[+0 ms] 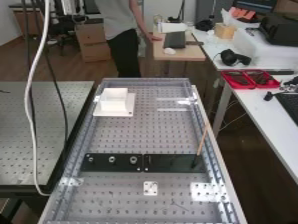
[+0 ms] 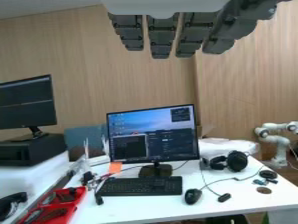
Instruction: Grab the pcb board and place it in the clear container
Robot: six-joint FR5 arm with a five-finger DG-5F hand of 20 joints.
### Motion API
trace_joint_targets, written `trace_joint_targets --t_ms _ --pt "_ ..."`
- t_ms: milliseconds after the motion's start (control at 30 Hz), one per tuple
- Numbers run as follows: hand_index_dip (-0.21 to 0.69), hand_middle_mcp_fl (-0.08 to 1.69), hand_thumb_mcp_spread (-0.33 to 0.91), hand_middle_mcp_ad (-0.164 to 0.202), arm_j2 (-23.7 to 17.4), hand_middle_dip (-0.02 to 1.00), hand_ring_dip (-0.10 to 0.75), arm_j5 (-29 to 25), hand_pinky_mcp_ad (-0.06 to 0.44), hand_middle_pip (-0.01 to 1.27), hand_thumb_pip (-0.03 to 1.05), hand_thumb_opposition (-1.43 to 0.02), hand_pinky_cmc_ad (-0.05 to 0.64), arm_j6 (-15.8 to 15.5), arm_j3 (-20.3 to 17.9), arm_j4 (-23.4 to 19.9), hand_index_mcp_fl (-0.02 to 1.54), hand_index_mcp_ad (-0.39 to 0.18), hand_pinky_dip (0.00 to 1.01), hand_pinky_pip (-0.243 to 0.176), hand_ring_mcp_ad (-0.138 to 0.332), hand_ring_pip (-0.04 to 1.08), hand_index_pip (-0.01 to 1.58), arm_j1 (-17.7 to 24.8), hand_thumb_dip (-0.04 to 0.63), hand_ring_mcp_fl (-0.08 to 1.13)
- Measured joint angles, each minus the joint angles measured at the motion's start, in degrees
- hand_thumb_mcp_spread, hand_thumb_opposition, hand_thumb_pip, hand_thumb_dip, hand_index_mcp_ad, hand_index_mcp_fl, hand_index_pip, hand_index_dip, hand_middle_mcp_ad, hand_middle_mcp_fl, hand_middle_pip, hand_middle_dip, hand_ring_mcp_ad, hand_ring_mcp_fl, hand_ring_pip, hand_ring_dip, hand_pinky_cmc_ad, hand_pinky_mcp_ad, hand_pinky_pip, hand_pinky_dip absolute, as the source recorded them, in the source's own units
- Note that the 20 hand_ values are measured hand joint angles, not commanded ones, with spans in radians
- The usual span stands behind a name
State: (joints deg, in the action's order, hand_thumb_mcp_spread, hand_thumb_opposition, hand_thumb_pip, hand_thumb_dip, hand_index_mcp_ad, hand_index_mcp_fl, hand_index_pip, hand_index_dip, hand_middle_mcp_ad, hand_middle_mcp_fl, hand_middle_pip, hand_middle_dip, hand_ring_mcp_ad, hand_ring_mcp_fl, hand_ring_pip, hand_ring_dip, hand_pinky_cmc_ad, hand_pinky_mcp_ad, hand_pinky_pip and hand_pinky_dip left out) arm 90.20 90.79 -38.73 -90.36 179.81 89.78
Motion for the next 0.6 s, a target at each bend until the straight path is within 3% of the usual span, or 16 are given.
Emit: trace_joint_targets --t_ms 133,233,333,433,600 --pt "0.01 0.01 -0.01 0.049 -0.23 0.02 0.012 -0.08 0.051 0.02 0.0 0.01 0.051 -0.12 -0.24 -0.28 -0.01 -0.003 0.02 -0.01 0.04 0.01 0.01 0.01 0.003 0.01" --pt "0.014 0.01 0.11 0.049 -0.33 0.02 0.012 -0.1 0.063 0.05 0.1 -0.2 0.065 -0.17 -0.31 -0.37 -0.01 0.024 0.09 -0.01 0.045 0.02 0.02 0.01 0.007 0.01" --pt "0.052 0.01 0.15 0.051 -0.37 0.02 0.012 -0.07 0.101 0.09 0.11 -0.39 0.129 -0.05 -0.33 -0.44 0.02 0.044 0.2 -0.012 0.108 0.04 0.04 -0.04 0.007 0.0" --pt "0.077 0.01 0.16 0.051 -0.41 0.03 0.012 -0.04 0.15 0.12 0.11 -0.46 0.197 -0.01 -0.38 -0.5 0.03 0.044 0.26 -0.024 0.155 0.08 0.06 -0.1 0.009 0.01" --pt "0.093 0.01 0.18 0.052 -0.43 0.05 0.012 -0.04 0.178 0.13 0.11 -0.53 0.262 0.18 -0.43 -0.5 0.04 0.049 0.31 -0.066 0.202 0.08 0.07 -0.23 0.009 0.01"
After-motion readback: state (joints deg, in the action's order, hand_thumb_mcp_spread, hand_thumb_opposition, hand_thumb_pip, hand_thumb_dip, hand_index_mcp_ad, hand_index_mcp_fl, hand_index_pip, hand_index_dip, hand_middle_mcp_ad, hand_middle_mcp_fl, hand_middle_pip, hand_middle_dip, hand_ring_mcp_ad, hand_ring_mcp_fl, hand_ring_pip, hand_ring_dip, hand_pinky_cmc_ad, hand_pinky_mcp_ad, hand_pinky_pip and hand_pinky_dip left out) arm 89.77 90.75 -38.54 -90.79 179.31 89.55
